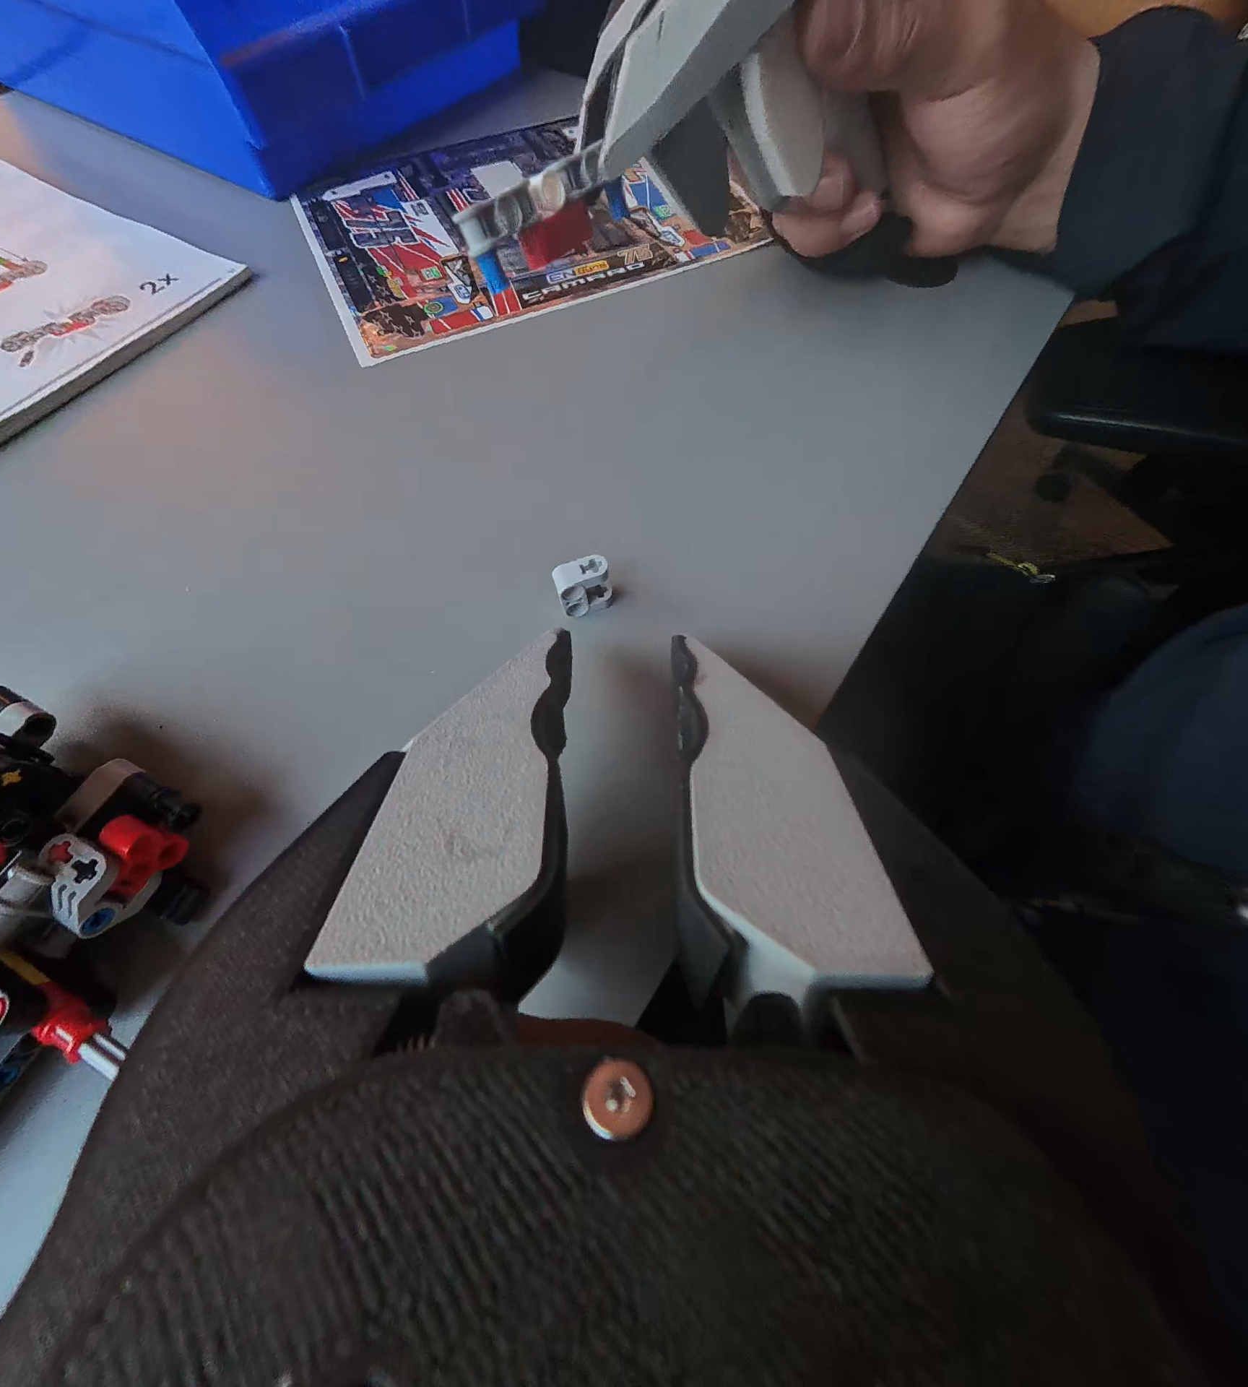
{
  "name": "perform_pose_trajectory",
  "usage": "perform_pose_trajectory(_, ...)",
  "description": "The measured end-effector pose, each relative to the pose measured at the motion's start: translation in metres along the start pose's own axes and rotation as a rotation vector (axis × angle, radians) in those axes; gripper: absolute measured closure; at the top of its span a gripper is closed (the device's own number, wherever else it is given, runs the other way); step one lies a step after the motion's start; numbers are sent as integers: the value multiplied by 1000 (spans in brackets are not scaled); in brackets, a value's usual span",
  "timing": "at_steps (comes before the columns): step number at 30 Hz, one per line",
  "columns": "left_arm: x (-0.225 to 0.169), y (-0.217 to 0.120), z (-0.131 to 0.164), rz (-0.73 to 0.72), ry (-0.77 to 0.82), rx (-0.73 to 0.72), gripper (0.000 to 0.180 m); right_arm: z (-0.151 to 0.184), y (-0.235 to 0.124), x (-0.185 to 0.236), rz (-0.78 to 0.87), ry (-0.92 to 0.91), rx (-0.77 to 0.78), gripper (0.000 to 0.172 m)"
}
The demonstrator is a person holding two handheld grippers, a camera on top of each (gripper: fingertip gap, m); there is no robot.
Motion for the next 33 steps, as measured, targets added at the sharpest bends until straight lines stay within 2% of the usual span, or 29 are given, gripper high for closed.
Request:
perform_pose_trajectory(6, 1, -4, -1, -17, 9, -55, 157, 1, 2, 0, 30, -49, 18, 167)
perform_pose_trajectory(9, 9, -12, -2, -64, -16, -90, 163, 2, 7, 1, 40, -92, 43, 167)
perform_pose_trajectory(12, 19, -19, -7, -129, 39, -69, 157, 4, 16, 7, 7, -128, 76, 167)
perform_pose_trajectory(15, 10, -14, -7, -50, 121, 67, 147, 9, 22, 10, 2, -157, 121, 167)
perform_pose_trajectory(17, 18, -7, -9, -78, 196, 121, 140, 10, 22, 11, -1, -163, 121, 167)
perform_pose_trajectory(19, 22, 0, -13, -58, 226, 130, 145, 8, 20, 13, -11, -153, 106, 167)
perform_pose_trajectory(24, 15, 12, -14, 125, 175, 192, 148, 5, 11, 18, -6, -151, 56, 167)
perform_pose_trajectory(33, 12, 23, -3, 245, 205, 264, 170, 8, 11, 23, -20, -165, 71, 167)
Point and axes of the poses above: each gripper's, where its closed fingertips meet, y out along the fingers, z out of its underside, x = y × z across the jaws, the point moved 1 cm from there along -y, back along the fingers, and after that the axes turned 8 degrees about -y, right-handed, at the moved point
